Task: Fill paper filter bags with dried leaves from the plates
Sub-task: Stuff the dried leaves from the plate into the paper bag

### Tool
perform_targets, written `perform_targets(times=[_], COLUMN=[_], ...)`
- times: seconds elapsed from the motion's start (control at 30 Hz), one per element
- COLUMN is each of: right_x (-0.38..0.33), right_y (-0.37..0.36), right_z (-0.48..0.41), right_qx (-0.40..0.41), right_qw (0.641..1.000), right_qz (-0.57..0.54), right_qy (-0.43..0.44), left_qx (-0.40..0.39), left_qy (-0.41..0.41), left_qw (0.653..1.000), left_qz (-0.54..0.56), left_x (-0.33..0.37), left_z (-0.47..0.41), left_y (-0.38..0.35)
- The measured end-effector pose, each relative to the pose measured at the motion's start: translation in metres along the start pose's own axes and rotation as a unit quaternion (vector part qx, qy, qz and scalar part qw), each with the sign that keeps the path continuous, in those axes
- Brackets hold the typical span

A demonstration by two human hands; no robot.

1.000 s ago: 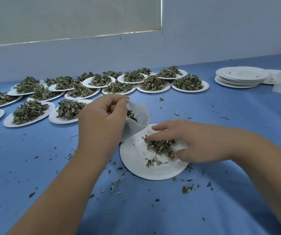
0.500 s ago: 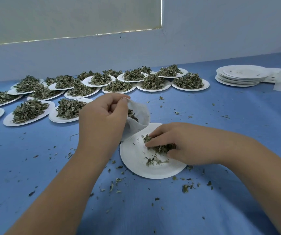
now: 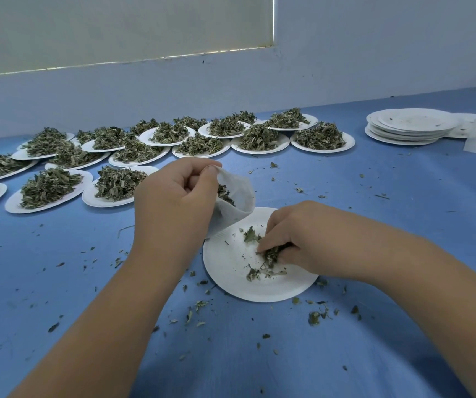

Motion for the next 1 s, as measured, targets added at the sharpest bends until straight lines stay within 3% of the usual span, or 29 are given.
perform_targets(times=[0.37, 0.7, 0.83, 1.0], right_x=[0.0, 0.019, 0.019, 0.014], right_y=[0.002, 0.02, 0.027, 0.034], right_z=[-0.001, 0.009, 0.014, 0.015], right_qx=[0.049, 0.135, 0.145, 0.155], right_qw=[0.998, 0.972, 0.941, 0.896], right_qz=[-0.006, -0.182, -0.303, -0.417], right_qy=[-0.033, -0.069, -0.045, 0.013], left_qx=[0.023, 0.058, 0.062, 0.024], left_qy=[-0.052, -0.136, -0.188, -0.188], left_qw=[0.997, 0.974, 0.95, 0.945], left_qz=[-0.062, -0.171, -0.243, -0.267], left_x=[0.006, 0.015, 0.023, 0.022], left_z=[0.0, 0.0, 0.0, 0.002], left_y=[0.005, 0.012, 0.013, 0.005])
Point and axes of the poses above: each hand's wrist, its own z-axis away from the middle knuckle, its own y-axis out of the back of the hand, x = y × z, the point moved 7 cm from there along -z, towards the middle knuckle, and after that the axes turned 4 degrees about y, right-handed, at the moved point
